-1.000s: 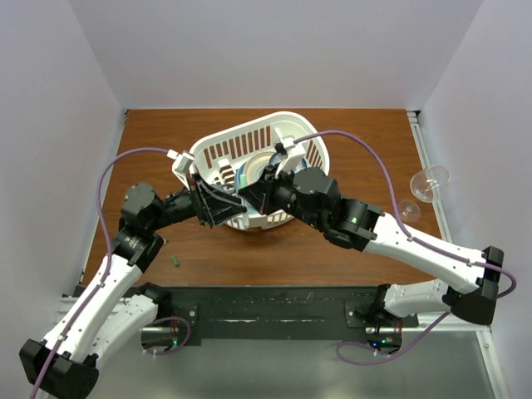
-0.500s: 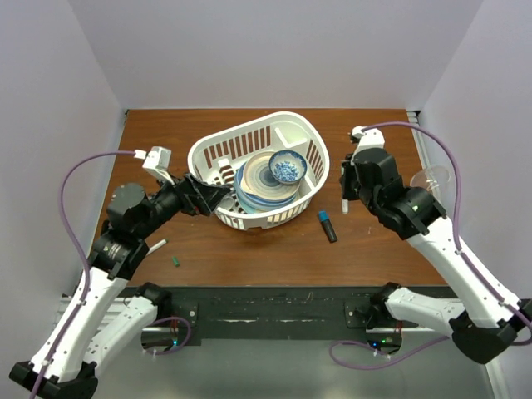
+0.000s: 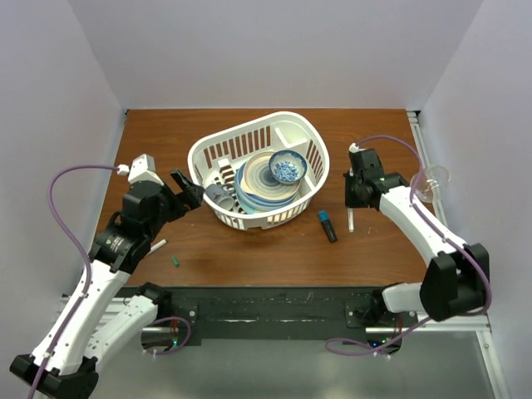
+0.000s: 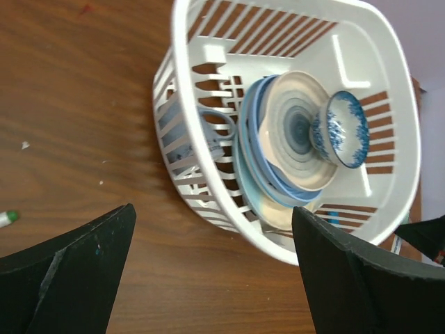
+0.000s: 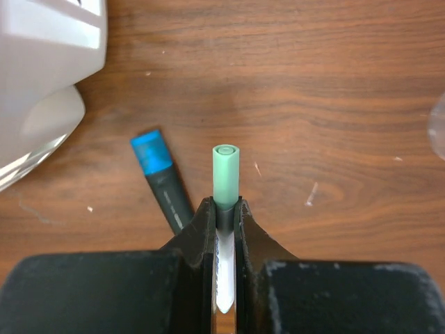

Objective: Insert the pens into the pen caps

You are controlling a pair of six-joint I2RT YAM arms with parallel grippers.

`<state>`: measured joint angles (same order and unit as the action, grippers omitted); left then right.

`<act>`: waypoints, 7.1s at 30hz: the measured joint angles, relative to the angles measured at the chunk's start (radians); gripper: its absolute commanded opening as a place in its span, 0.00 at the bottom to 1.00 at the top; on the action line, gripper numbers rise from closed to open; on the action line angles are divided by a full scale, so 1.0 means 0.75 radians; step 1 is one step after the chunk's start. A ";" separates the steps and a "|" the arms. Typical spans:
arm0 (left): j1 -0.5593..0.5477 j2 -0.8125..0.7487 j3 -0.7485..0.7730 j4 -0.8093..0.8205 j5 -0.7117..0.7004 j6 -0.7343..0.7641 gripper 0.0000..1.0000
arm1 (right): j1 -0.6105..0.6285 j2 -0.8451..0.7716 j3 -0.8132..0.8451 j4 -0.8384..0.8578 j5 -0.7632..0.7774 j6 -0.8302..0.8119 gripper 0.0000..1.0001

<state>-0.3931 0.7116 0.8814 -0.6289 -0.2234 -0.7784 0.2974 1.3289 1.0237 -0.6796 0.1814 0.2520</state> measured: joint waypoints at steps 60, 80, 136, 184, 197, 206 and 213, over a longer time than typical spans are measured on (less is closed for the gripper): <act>0.936 0.677 -0.392 -0.226 0.022 -1.075 0.43 | -0.032 -0.158 0.116 0.043 -0.200 0.117 0.50; 0.936 0.684 -0.398 -0.085 -0.015 -0.727 0.00 | -0.032 -0.356 0.173 0.009 -0.340 0.166 0.50; 0.636 -0.099 -0.422 0.786 1.516 0.032 0.00 | 0.898 0.605 0.933 0.502 -0.443 0.472 0.27; 0.608 -0.095 -0.560 1.343 1.616 -0.348 0.00 | 0.904 0.357 0.607 0.731 -0.430 0.588 0.28; 0.608 -0.092 -0.577 1.375 1.585 -0.395 0.00 | 0.902 0.337 0.543 0.850 -0.467 0.609 0.23; 0.608 -0.093 -0.577 1.390 1.588 -0.395 0.00 | 0.902 0.343 0.542 0.887 -0.477 0.627 0.14; 0.611 -0.081 -0.577 1.386 1.572 -0.405 0.00 | 0.893 0.372 0.542 0.918 -0.490 0.627 0.00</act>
<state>0.0654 0.6506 0.4488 0.4103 0.9554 -1.0821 0.9668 1.6081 1.4303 0.0090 -0.1860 0.7223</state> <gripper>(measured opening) 0.074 0.139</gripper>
